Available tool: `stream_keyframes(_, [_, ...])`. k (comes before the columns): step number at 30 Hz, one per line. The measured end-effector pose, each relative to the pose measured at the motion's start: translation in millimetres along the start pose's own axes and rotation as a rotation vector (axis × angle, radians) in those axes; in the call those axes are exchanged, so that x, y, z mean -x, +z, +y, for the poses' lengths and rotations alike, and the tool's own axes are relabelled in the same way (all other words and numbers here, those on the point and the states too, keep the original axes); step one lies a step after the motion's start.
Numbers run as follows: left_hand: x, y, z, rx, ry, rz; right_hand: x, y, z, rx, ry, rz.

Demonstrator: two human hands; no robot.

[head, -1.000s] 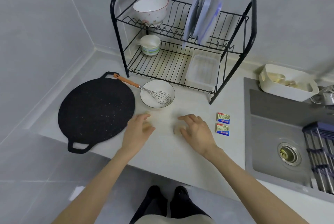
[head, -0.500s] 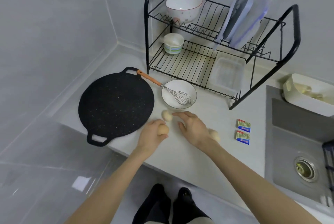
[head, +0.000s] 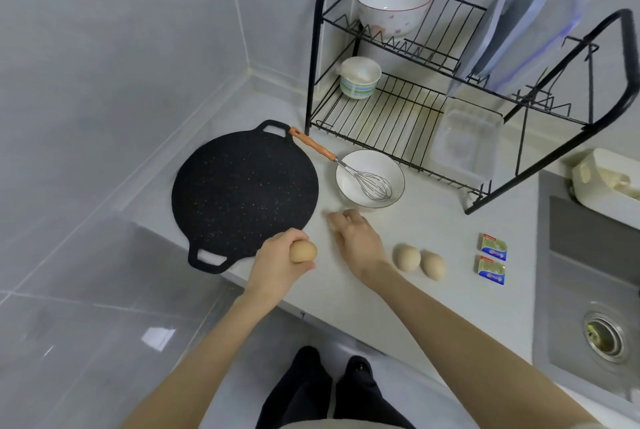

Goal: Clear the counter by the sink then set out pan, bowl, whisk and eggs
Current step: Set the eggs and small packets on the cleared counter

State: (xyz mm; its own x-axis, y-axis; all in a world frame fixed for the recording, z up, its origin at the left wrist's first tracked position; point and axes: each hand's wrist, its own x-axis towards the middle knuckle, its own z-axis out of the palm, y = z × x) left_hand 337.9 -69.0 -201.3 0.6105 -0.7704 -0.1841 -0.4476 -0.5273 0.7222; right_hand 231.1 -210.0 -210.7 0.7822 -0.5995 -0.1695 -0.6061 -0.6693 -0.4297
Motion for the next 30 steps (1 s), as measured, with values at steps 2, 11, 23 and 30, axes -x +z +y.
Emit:
stream_keyframes(2, [0,0,2,0.0,0.016,-0.013,7,0,2,-0.027,-0.016,0.024])
stream_keyframes(11, [2,46,45,0.05,0.111,-0.159,84,-34,49,-0.178,-0.067,0.226])
stream_keyframes(23, [21,119,96,-0.013,0.238,-0.253,156,-41,110,-0.149,0.05,0.213])
stream_keyframes(30, [23,141,99,-0.048,0.258,-0.182,153,-33,123,-0.132,0.091,0.202])
